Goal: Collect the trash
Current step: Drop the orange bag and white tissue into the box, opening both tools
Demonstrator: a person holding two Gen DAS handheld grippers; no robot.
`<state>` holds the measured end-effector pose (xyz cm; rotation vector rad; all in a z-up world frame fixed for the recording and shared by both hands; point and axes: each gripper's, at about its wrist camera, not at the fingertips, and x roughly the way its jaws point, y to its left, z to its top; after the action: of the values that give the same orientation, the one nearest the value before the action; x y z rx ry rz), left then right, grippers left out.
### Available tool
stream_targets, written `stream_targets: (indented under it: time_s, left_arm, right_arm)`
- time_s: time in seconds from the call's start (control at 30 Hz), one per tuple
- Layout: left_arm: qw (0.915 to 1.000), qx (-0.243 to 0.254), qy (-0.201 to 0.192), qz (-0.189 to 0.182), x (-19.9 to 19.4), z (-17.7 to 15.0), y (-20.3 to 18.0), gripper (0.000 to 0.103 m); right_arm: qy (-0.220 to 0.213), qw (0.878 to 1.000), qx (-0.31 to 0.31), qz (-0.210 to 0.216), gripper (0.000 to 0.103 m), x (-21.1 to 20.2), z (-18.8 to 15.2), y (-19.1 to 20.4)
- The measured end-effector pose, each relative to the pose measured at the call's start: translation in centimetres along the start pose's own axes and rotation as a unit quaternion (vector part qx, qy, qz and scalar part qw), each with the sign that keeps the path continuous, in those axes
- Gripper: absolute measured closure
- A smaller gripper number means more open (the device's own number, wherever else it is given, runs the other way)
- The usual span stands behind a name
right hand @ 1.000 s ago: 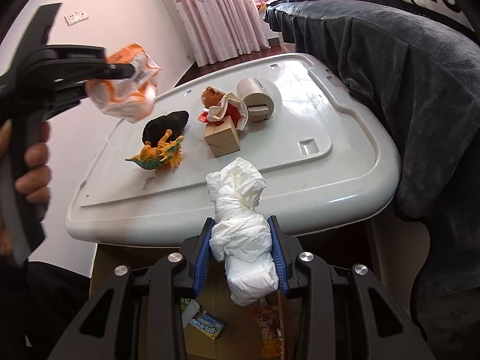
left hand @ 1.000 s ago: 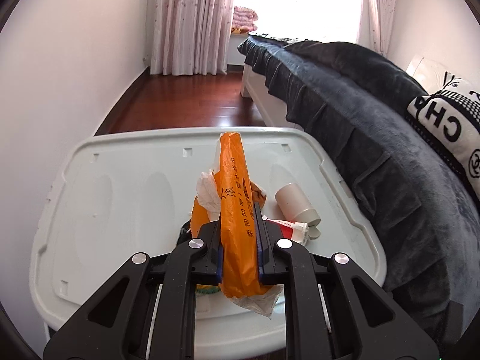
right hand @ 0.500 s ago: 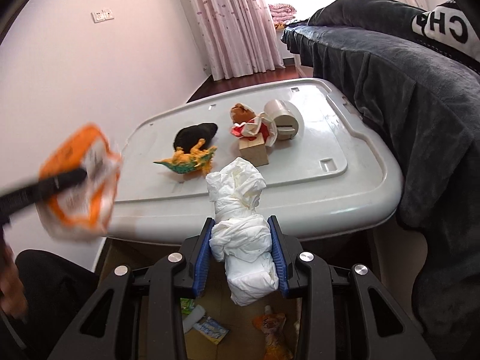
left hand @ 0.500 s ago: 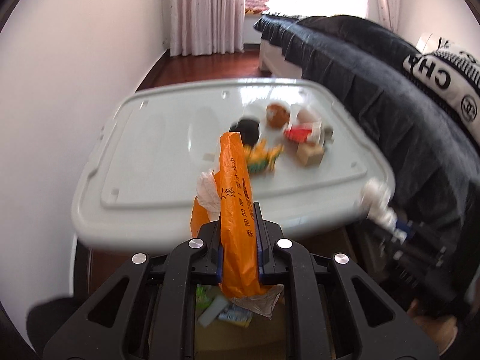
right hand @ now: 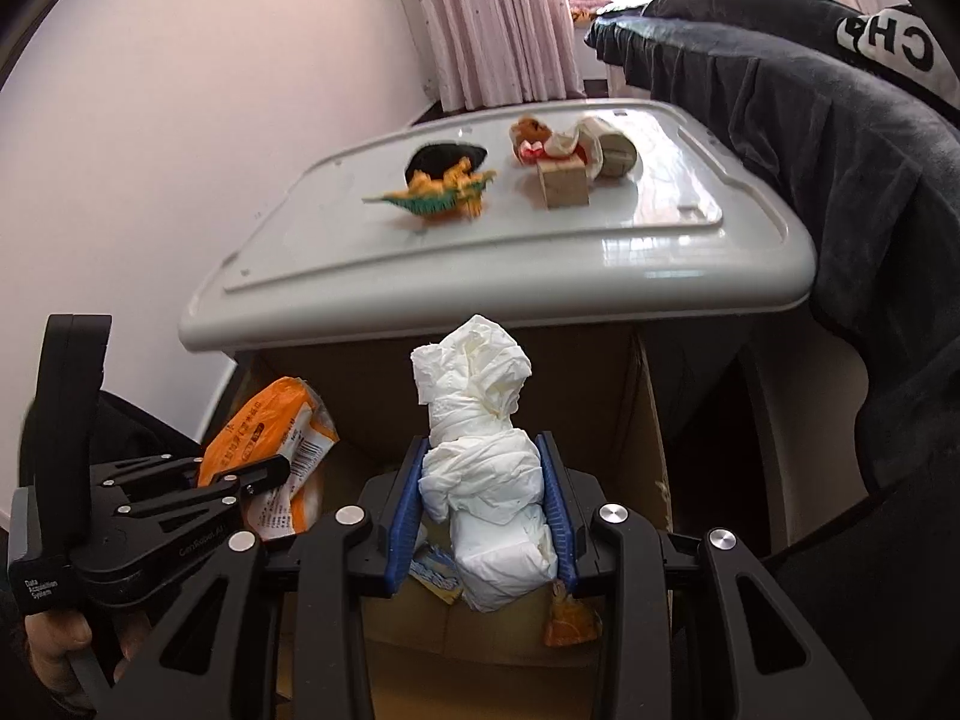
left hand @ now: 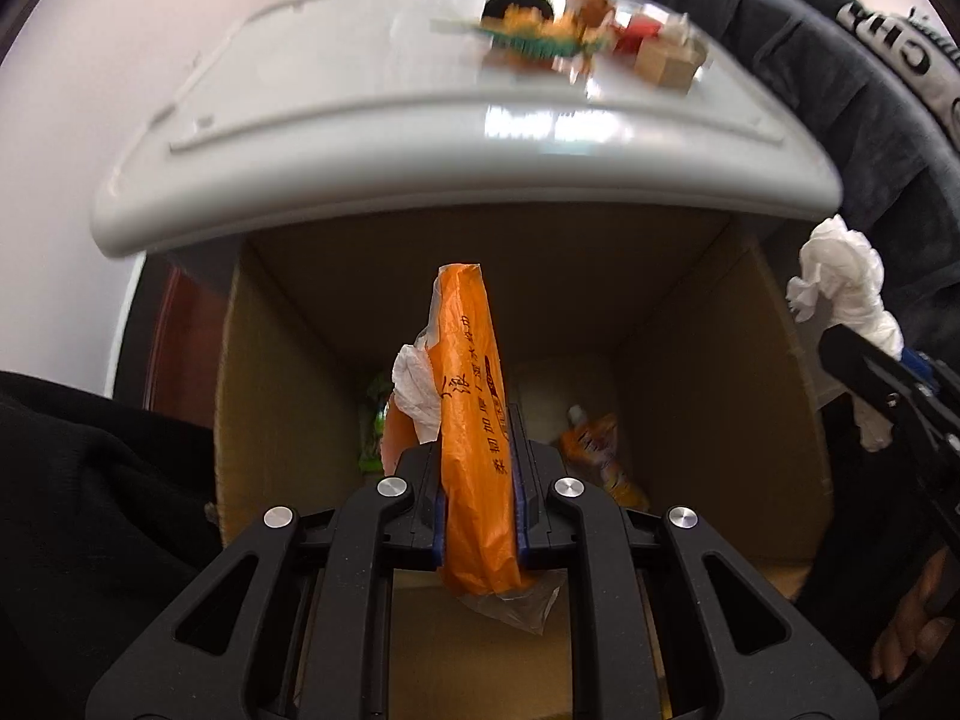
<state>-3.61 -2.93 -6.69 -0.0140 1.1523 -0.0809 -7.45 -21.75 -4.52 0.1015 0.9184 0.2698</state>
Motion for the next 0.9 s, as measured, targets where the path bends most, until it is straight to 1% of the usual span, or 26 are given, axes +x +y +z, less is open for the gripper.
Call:
stream_targets:
  time_s: [0.2, 0.27, 0.53, 0.67, 0.8, 0.83, 0.87, 0.9]
  left_arm:
    - [0.9987, 0.006, 0.048, 0.014, 3.8, 0.0, -0.3, 0.089]
    - [0.9983, 0.007, 0.056, 0.015, 4.4, 0.1, -0.4, 0.089]
    - [0.998, 0.006, 0.061, 0.019, 4.8, 0.1, -0.5, 0.089]
    - [0.9982, 0.005, 0.057, 0.021, 4.8, 0.3, -0.6, 0.089]
    - [0.9984, 0.0, 0.052, 0.021, 4.5, -0.2, -0.4, 0.088]
    - [0.9986, -0.002, 0.05, 0.017, 4.4, -0.2, -0.3, 0.087]
    - [0.9986, -0.004, 0.049, 0.021, 4.3, -0.2, -0.3, 0.082]
    - [0.9985, -0.004, 0.049, 0.024, 4.3, -0.3, -0.2, 0.063]
  right_arm:
    - [0.065, 0.998, 0.007, -0.005, 0.067, 4.5, -0.8, -0.5]
    - [0.073, 0.997, 0.008, -0.004, 0.067, 5.1, -0.9, -0.5]
    - [0.073, 0.997, -0.002, -0.006, 0.067, 5.2, -1.1, -0.1]
    - [0.068, 0.998, -0.004, -0.004, 0.067, 4.9, -1.0, 0.0]
    - [0.063, 0.998, -0.005, -0.004, 0.067, 4.7, -0.9, 0.1]
    - [0.062, 0.998, -0.005, -0.003, 0.065, 4.6, -0.8, 0.2]
    - [0.062, 0.998, -0.005, -0.004, 0.063, 4.5, -0.8, 0.1]
    - [0.057, 0.998, -0.002, -0.008, 0.047, 4.4, -0.7, 0.1]
